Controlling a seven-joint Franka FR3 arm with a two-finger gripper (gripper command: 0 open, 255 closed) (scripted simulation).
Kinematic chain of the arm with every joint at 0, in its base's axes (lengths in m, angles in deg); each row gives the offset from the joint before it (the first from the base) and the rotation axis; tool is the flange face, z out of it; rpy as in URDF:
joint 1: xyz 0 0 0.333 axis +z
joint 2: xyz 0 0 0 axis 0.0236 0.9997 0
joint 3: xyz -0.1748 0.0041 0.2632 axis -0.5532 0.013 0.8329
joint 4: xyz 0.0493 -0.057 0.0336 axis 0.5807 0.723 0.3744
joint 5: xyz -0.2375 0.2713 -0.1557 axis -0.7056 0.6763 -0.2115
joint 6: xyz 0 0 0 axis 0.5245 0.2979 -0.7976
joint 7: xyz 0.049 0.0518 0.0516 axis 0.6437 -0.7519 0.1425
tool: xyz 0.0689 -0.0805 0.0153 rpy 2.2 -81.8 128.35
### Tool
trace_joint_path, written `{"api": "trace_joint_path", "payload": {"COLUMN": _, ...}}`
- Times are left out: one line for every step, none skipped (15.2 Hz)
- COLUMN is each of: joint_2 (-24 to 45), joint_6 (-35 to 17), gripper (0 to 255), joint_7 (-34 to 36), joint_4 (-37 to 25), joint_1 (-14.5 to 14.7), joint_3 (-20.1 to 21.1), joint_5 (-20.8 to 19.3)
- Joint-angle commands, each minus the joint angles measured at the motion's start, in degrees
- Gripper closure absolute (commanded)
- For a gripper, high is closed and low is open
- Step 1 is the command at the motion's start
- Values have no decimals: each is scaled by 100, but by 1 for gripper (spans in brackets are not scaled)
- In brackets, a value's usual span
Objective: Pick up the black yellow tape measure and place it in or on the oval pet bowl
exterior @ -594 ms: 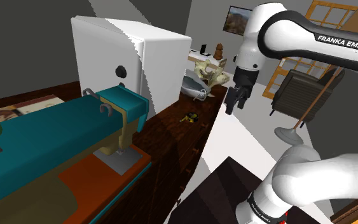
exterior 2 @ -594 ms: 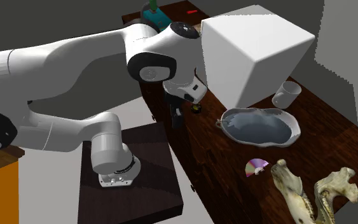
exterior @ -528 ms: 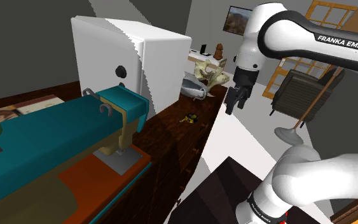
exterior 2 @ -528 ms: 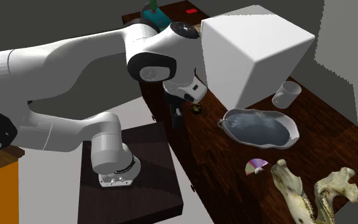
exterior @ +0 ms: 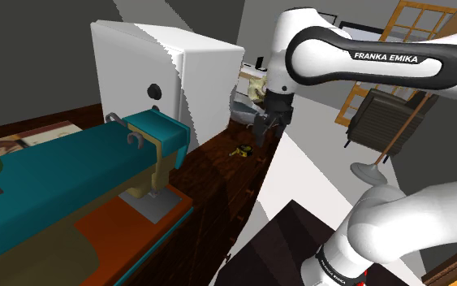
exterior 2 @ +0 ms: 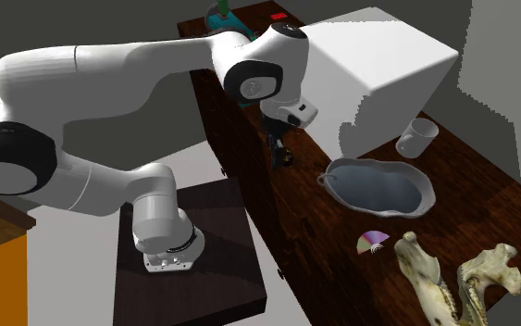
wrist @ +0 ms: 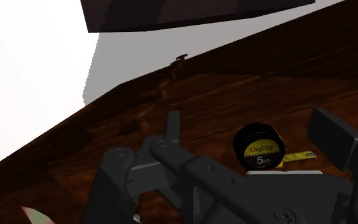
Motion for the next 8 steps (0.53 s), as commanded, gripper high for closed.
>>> {"api": "trace_joint_path", "payload": {"joint_2": 429, "joint_6": -243, "gripper": 0, "joint_7": 329, "joint_4": -216, "joint_1": -10, "joint_3": 256, "joint_5": -42}}
{"api": "trace_joint_path", "payload": {"joint_2": 636, "joint_6": -347, "gripper": 0, "joint_7": 484, "joint_4": -325, "joint_1": -22, "joint_3": 370, "joint_5": -86}}
{"api": "trace_joint_path", "payload": {"joint_2": 848, "joint_6": -444, "gripper": 0, "joint_7": 641, "joint_4": -444, "joint_1": -38, "joint_3": 484, "joint_5": -141}}
{"api": "trace_joint_path", "payload": {"joint_2": 999, "joint_6": -507, "gripper": 0, "joint_7": 754, "joint_4": -531, "joint_1": -48, "joint_3": 560, "joint_5": -186}}
{"api": "trace_joint_path", "payload": {"joint_2": 995, "joint_6": -583, "gripper": 0, "joint_7": 754, "joint_4": -451, "joint_1": -46, "joint_3": 557, "joint_5": -186}}
{"api": "trace_joint_path", "payload": {"joint_2": 992, "joint_6": -660, "gripper": 0, "joint_7": 754, "joint_4": -372, "joint_1": -46, "joint_3": 556, "joint_5": -187}}
{"api": "trace_joint_path", "payload": {"joint_2": 991, "joint_6": -736, "gripper": 0, "joint_7": 754, "joint_4": -294, "joint_1": -46, "joint_3": 554, "joint_5": -187}}
{"api": "trace_joint_path", "payload": {"joint_2": 991, "joint_6": -813, "gripper": 0, "joint_7": 754, "joint_4": -217, "joint_1": -47, "joint_3": 553, "joint_5": -188}}
